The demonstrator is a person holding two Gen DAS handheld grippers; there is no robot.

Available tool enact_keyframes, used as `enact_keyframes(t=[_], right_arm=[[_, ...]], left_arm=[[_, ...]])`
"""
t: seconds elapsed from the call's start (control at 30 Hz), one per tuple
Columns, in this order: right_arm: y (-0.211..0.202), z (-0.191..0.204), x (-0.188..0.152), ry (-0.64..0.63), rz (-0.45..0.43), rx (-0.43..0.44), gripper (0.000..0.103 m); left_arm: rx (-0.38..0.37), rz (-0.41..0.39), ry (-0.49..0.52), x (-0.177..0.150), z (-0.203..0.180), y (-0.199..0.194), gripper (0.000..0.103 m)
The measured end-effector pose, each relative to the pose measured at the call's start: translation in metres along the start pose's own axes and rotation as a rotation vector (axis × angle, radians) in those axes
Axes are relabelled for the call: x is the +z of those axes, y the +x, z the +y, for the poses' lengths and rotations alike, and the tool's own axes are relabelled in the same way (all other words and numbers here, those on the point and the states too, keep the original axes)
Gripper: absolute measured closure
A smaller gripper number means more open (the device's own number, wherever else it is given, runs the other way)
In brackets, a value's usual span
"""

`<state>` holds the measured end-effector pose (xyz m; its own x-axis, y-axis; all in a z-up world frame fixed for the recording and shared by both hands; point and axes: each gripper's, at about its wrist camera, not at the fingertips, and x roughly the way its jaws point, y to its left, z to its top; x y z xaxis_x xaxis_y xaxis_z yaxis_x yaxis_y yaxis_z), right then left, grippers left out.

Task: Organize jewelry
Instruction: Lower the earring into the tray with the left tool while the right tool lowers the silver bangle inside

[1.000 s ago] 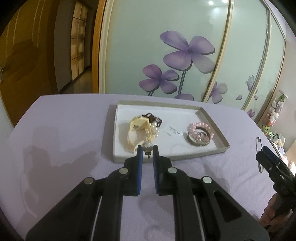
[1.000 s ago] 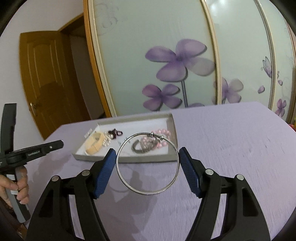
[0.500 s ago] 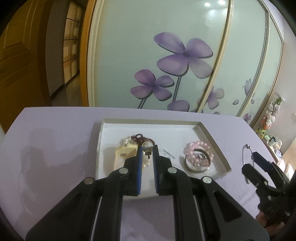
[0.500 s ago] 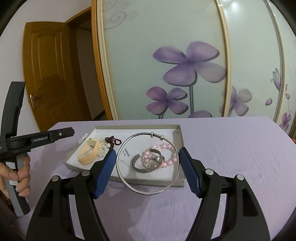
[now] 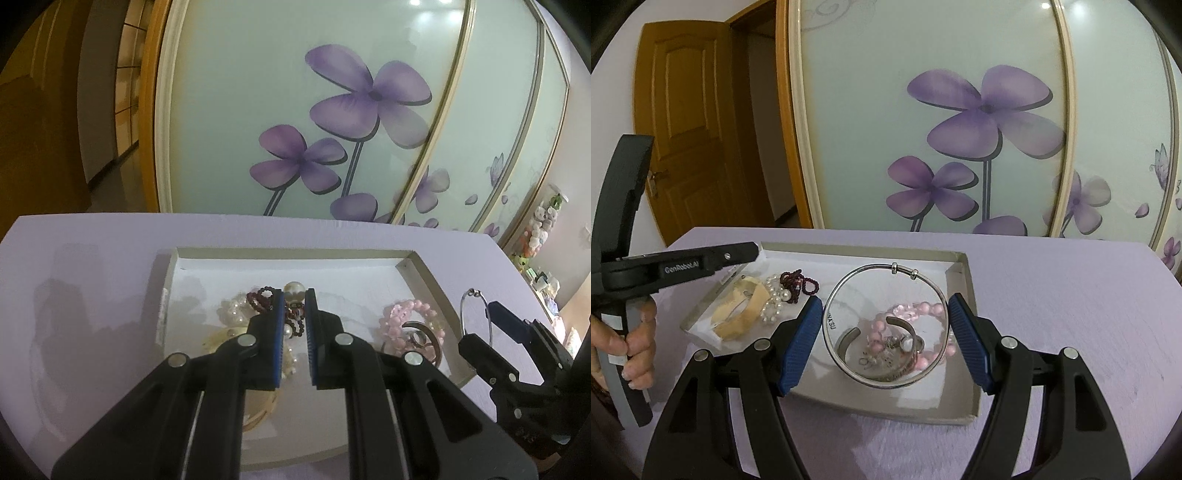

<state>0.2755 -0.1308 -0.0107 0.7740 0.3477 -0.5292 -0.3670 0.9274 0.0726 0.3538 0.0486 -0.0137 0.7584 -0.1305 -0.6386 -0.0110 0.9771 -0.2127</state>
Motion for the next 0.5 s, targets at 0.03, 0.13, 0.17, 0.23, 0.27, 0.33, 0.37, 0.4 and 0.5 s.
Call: enact_keyframes(t=[0.03,0.13,0.17,0.23,0.27,0.33,0.37,0.4,0.5], right_arm=[[0.000,0.000,0.000,0.000,-0.001,0.002,0.032],[0.002,0.000,0.001,0.004,-0.008,0.009,0.032],[0.002,0.000,0.000,0.007,-0.010,0.011,0.032],[0.001,-0.001,0.000,0.012,-0.010,0.014,0.032],[0.001,-0.002,-0.001,0.014,-0.009,0.015,0.032],[0.002,-0.002,-0.001,0.018,-0.008,0.014,0.032],[0.002,-0.002,-0.001,0.020,-0.007,0.015,0.032],[0.003,-0.002,-0.001,0.020,-0.006,0.015,0.032],[0.004,-0.001,0.000,0.014,-0.003,0.016,0.032]], left_arm=[[-0.002,0.004,0.001,0.000,0.000,0.003,0.092],[-0.009,0.013,0.001,0.000,-0.001,0.010,0.092],[-0.014,0.018,0.002,0.000,-0.001,0.013,0.092],[-0.018,0.023,0.002,-0.001,-0.002,0.016,0.091],[-0.017,0.026,0.001,-0.002,-0.003,0.018,0.089],[-0.024,0.031,0.002,-0.004,-0.003,0.019,0.081],[-0.022,0.030,0.002,-0.004,-0.003,0.019,0.079],[-0.021,0.025,0.001,-0.004,-0.002,0.017,0.077],[-0.016,0.008,-0.011,-0.001,0.002,0.009,0.071]])
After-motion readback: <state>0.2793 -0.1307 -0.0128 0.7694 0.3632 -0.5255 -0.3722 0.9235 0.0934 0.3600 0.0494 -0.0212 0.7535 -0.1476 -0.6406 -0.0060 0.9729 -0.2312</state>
